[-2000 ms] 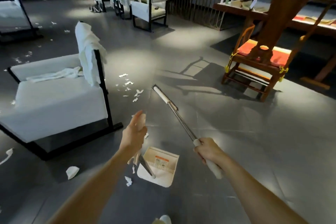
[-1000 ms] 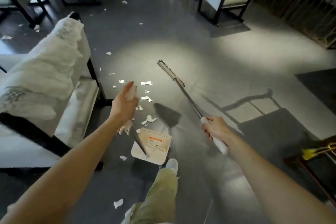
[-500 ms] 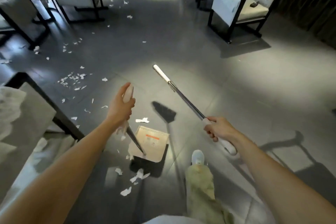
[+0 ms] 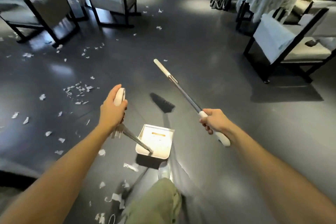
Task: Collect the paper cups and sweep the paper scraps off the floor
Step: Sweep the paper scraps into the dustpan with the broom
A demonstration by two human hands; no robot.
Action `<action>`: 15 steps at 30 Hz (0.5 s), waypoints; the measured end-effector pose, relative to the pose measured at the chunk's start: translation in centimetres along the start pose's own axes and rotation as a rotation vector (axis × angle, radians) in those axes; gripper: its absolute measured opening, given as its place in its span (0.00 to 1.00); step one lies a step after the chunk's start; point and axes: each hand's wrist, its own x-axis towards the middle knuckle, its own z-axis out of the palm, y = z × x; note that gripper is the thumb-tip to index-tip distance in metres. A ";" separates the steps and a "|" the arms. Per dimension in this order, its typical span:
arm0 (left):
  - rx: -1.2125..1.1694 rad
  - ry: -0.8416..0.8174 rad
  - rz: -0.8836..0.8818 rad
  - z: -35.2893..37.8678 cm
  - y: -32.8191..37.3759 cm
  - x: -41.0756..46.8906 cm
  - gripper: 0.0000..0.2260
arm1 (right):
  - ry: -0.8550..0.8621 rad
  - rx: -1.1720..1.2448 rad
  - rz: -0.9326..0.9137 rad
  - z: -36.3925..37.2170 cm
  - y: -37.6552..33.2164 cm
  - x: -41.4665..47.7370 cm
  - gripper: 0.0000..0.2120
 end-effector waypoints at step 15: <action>0.117 -0.114 0.081 19.8 12.2 43.8 0.24 | -0.057 0.122 0.073 -8.8 -21.2 43.3 0.12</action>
